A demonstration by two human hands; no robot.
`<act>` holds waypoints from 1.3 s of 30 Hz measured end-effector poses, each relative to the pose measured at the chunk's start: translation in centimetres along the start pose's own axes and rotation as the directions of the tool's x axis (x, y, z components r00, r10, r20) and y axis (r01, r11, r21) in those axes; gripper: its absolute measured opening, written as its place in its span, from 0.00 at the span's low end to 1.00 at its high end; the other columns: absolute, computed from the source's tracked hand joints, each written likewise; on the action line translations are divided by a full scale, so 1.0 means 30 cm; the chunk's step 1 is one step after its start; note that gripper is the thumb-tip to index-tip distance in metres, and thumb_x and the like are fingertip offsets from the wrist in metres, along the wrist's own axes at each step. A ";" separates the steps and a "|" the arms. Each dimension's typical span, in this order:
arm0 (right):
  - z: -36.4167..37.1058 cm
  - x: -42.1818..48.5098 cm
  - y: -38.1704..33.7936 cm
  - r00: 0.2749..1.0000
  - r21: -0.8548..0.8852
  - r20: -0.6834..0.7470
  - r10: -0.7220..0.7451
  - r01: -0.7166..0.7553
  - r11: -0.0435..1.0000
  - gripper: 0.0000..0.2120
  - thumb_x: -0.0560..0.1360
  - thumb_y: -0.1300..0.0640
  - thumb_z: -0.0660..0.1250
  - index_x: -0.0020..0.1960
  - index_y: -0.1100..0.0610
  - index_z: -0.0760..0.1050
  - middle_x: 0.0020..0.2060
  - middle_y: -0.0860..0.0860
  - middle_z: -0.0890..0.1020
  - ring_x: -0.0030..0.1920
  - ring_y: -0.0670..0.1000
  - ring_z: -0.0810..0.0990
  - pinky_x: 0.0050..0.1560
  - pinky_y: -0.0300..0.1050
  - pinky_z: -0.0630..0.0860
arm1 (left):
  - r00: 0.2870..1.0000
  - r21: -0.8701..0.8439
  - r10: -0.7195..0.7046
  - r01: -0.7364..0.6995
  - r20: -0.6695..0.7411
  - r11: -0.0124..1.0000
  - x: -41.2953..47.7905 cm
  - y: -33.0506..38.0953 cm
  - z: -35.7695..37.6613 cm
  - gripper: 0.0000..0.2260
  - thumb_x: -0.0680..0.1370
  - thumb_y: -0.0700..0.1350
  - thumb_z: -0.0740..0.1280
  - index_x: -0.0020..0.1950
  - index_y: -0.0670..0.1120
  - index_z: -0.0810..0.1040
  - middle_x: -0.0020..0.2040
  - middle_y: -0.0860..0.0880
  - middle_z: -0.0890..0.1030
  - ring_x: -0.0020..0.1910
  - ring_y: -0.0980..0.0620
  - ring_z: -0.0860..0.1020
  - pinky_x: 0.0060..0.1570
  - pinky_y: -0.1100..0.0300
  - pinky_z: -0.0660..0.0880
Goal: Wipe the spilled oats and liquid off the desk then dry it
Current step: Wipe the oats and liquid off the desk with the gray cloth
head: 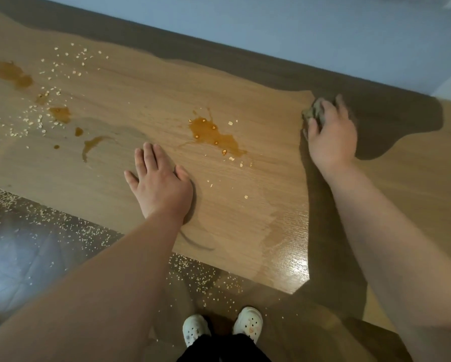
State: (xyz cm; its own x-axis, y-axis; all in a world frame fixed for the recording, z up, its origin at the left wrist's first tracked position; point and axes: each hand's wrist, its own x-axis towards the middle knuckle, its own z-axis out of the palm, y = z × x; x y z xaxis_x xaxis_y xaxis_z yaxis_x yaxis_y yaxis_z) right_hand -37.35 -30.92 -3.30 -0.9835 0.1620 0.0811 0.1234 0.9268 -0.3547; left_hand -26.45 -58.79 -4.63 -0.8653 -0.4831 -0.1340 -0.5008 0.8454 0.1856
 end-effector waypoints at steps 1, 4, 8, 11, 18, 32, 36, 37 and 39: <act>0.013 -0.045 -0.038 0.997 -0.006 0.013 -0.082 0.082 0.997 0.21 0.80 0.52 0.60 0.72 0.56 0.68 0.75 0.57 0.64 0.73 0.62 0.64 0.74 0.57 0.61 | 1.000 0.001 0.003 -0.003 0.001 1.000 -0.001 0.000 -0.001 0.29 0.81 0.51 0.51 0.80 0.44 0.48 0.81 0.48 0.48 0.79 0.49 0.44 0.76 0.41 0.42; 0.024 -0.193 -0.092 0.904 -0.032 0.176 -0.390 0.401 0.915 0.23 0.80 0.52 0.61 0.74 0.57 0.66 0.75 0.56 0.64 0.74 0.61 0.63 0.74 0.57 0.60 | 1.000 -0.001 0.008 -0.008 0.006 1.000 -0.001 0.001 -0.005 0.29 0.81 0.51 0.51 0.80 0.44 0.48 0.81 0.47 0.48 0.79 0.48 0.44 0.75 0.42 0.42; -0.021 -0.110 0.016 0.975 -0.044 0.086 -0.206 0.210 0.977 0.23 0.80 0.55 0.61 0.74 0.59 0.66 0.75 0.59 0.64 0.73 0.62 0.64 0.74 0.55 0.59 | 1.000 0.029 0.017 -0.017 0.011 0.999 -0.003 0.000 -0.003 0.29 0.82 0.52 0.50 0.80 0.43 0.46 0.81 0.47 0.47 0.79 0.48 0.43 0.76 0.42 0.42; -0.029 -0.100 0.018 0.993 -0.013 -0.011 0.116 -0.116 0.993 0.23 0.81 0.54 0.60 0.74 0.59 0.65 0.75 0.59 0.64 0.72 0.63 0.65 0.74 0.56 0.62 | 1.000 0.032 0.009 -0.010 0.029 0.999 0.000 0.006 -0.007 0.29 0.82 0.51 0.50 0.80 0.43 0.44 0.81 0.47 0.45 0.79 0.48 0.42 0.75 0.42 0.42; 0.006 -0.341 -0.088 0.956 -0.098 0.166 -0.241 0.259 0.961 0.24 0.80 0.55 0.60 0.75 0.59 0.64 0.74 0.58 0.65 0.73 0.61 0.64 0.74 0.56 0.62 | 0.998 0.015 0.053 -0.053 0.040 0.998 -0.007 0.004 -0.019 0.29 0.82 0.50 0.49 0.80 0.41 0.45 0.81 0.45 0.47 0.79 0.46 0.44 0.75 0.39 0.44; -0.014 -0.577 -0.136 0.954 -0.052 -0.069 0.291 -0.294 0.954 0.22 0.82 0.55 0.58 0.75 0.59 0.64 0.76 0.57 0.62 0.76 0.58 0.60 0.75 0.56 0.59 | 0.679 -0.058 0.719 -0.720 0.150 0.691 0.181 -0.364 -0.127 0.25 0.80 0.47 0.54 0.78 0.45 0.61 0.78 0.46 0.60 0.73 0.43 0.62 0.73 0.47 0.59; 0.021 -0.605 -0.232 0.821 -0.012 -0.183 0.541 -0.552 0.834 0.23 0.81 0.55 0.59 0.75 0.59 0.64 0.77 0.58 0.59 0.76 0.60 0.59 0.75 0.58 0.59 | 0.591 0.061 0.781 -0.804 0.202 0.592 0.201 -0.405 -0.111 0.27 0.83 0.52 0.51 0.80 0.47 0.49 0.80 0.49 0.47 0.79 0.49 0.47 0.76 0.54 0.42; 0.047 -0.617 -0.294 0.844 -0.035 -0.173 0.508 -0.520 0.853 0.23 0.81 0.54 0.59 0.75 0.59 0.63 0.77 0.58 0.59 0.76 0.61 0.59 0.76 0.57 0.58 | 0.594 0.067 0.781 -0.802 0.192 0.594 0.201 -0.403 -0.109 0.27 0.83 0.53 0.51 0.80 0.47 0.48 0.80 0.50 0.46 0.79 0.51 0.46 0.76 0.55 0.40; 0.099 -0.657 -0.403 0.918 -0.092 -0.120 0.378 -0.389 0.917 0.24 0.82 0.54 0.58 0.76 0.58 0.61 0.77 0.59 0.58 0.76 0.61 0.58 0.76 0.56 0.55 | 0.594 0.059 0.784 -0.802 0.179 0.594 0.202 -0.403 -0.111 0.28 0.83 0.54 0.52 0.80 0.47 0.48 0.80 0.50 0.46 0.79 0.52 0.44 0.75 0.56 0.39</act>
State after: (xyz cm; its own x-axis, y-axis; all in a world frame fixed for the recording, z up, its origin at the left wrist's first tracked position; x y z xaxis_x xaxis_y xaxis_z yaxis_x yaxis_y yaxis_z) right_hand -19.84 -46.33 -3.38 -0.8404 0.5394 0.0525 0.5078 0.8176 -0.2713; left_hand -25.72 -72.70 -4.44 -0.9027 0.4165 -0.1082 0.3977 0.9034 0.1601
